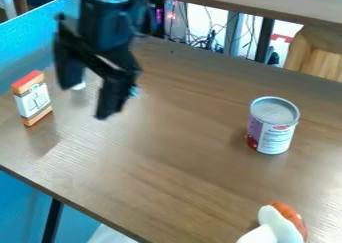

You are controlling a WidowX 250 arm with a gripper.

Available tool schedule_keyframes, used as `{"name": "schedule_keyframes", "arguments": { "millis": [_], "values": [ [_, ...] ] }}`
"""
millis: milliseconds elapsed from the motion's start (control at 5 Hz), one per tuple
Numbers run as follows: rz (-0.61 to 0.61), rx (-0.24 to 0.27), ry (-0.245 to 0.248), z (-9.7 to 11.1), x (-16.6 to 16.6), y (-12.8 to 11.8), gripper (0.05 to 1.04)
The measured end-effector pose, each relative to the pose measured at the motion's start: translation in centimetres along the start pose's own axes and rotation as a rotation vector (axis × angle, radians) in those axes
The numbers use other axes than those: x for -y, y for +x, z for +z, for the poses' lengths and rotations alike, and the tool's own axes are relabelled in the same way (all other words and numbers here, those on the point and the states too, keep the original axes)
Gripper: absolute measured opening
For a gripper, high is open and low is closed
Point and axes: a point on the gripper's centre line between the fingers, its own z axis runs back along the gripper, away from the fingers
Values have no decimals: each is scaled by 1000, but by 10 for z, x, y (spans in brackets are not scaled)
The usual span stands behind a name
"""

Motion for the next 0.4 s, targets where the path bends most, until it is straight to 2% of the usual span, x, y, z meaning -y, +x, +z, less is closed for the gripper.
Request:
{"name": "schedule_keyframes", "arguments": {
  "millis": [200, 400],
  "values": [
    [87, -84, -30, -27, -48, 23, 1001],
    [128, -141, -70, -51, -94, 33, 1001]
  ]
}}
